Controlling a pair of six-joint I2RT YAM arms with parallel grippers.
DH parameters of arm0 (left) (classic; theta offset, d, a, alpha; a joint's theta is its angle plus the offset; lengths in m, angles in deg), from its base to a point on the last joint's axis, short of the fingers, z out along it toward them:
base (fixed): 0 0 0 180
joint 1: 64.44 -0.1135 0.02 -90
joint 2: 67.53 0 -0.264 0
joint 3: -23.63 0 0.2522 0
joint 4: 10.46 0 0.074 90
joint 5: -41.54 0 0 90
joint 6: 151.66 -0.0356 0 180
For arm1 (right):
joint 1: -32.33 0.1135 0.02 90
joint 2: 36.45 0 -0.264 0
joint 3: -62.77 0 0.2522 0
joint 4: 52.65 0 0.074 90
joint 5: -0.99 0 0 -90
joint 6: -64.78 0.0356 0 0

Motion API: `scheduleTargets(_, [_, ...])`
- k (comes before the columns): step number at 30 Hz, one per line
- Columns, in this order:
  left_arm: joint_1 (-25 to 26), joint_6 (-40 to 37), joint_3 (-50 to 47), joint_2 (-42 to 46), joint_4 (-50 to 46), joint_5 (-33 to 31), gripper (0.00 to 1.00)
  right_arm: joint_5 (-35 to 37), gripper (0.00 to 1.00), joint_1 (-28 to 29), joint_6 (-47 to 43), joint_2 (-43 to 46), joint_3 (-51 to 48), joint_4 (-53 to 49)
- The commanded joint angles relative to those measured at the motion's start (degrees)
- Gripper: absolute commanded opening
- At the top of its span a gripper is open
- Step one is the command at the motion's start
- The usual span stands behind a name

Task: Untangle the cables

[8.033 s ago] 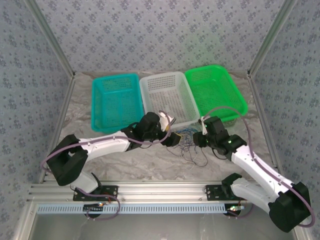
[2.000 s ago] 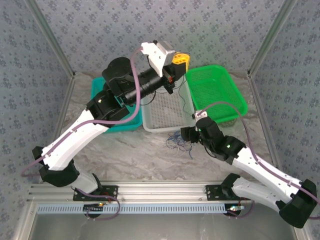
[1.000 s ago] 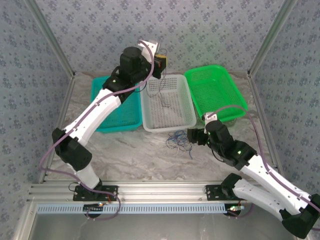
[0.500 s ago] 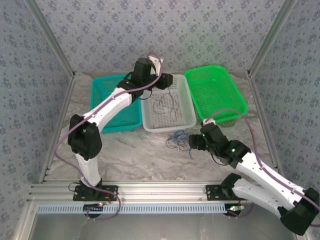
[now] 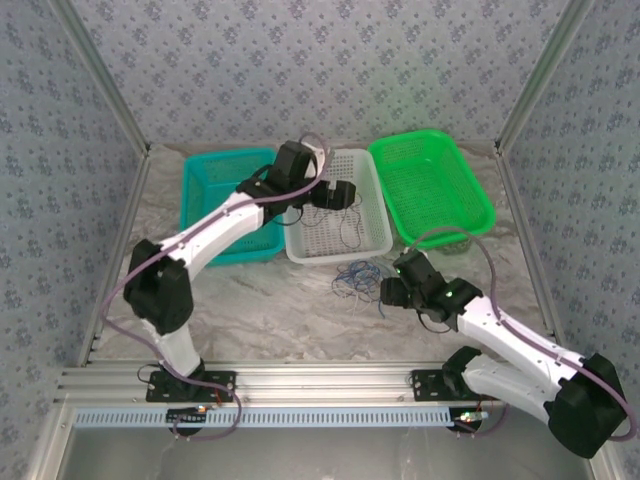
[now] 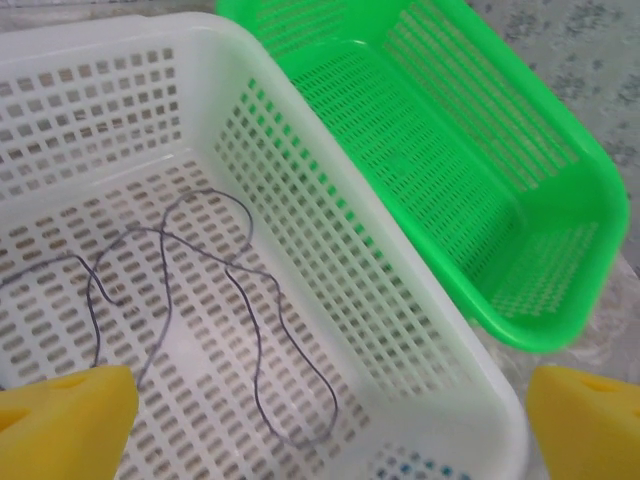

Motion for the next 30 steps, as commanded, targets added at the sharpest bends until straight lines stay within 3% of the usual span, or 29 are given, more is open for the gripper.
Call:
scheduleTargets(1, [1.29, -0.25, -5.64, 7.40, 6.03, -1.65, 0.99, -3.32, 0.67, -0.08, 1.27, 0.71, -0.86, 3.27])
scheduleTargets(8, [4.76, -2.31, -24.34, 19.54, 12.34, -5.70, 0.99, -7.50, 0.68, -0.45, 6.86, 4.83, -1.36, 6.14])
scheduleTargets(13, [6.82, -2.16, -34.70, 25.04, 17.51, -5.85, 0.99, -10.68, 0.64, -0.57, 9.75, 0.24, -0.64, 10.57])
scheduleTargets(20, [9.74, -2.41, -38.99, 28.00, 16.93, -7.79, 0.99, -11.18, 0.48, -0.21, 10.80, -7.13, 1.08, 13.21])
scheduleTargets(30, [10.06, -0.84, -40.48, 29.34, 17.24, -9.26, 0.99, -10.10, 0.46, 0.10, 13.13, -11.57, -0.61, 21.01])
